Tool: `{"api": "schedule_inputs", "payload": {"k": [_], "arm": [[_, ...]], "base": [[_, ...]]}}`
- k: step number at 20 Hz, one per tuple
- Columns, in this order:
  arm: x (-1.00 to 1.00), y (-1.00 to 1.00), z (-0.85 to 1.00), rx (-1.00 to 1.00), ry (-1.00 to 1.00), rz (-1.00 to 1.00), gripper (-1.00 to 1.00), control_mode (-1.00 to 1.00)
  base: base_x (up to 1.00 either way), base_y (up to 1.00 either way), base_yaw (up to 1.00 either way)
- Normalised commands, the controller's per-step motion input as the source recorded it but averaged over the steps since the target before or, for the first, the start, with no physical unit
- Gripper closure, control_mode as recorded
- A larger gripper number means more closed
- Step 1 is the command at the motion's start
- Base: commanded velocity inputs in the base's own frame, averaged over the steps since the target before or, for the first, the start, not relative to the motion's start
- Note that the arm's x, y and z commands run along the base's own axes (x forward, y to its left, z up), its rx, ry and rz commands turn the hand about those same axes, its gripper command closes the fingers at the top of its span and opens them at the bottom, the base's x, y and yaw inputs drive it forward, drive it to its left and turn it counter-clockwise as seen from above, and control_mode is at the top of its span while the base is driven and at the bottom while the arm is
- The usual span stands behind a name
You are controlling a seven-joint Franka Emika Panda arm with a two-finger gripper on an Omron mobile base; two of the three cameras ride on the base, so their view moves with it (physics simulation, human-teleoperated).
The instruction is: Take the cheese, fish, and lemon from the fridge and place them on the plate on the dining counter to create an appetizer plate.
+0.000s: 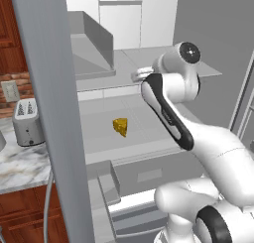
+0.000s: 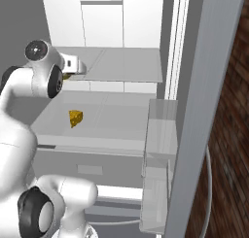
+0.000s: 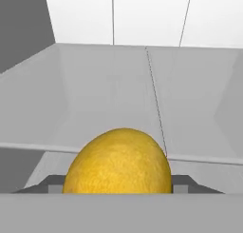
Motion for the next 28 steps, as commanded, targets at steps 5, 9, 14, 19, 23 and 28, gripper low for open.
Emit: {"api": "schedule_inputs", "payload": {"k": [5,9,14,19,23,28], "arm": [[-1.0,-0.25,0.38,0.0,-0.25,0.0,1.0,-1.0],[-1.0,-0.25,0.3,0.0,-0.22,0.0,1.0,-1.0],[-0.2,-0.04,0.04,0.0,-0.04,0.0,1.0,1.0],[0.0,0.0,0.0,0.0,0.0,0.0,1.0,1.0],[0.0,0.0,0.0,0.0,0.0,0.0,1.0,1.0],[0.0,0.0,0.0,0.0,0.0,0.0,1.0,1.0]], "base": [[0.0,0.0,0.0],[0.0,0.0,0.0],[-0.8,-0.11,0.0],[-1.0,-0.05,-0.03],[-1.0,-0.03,-0.04],[-1.0,-0.02,-0.03]]}}
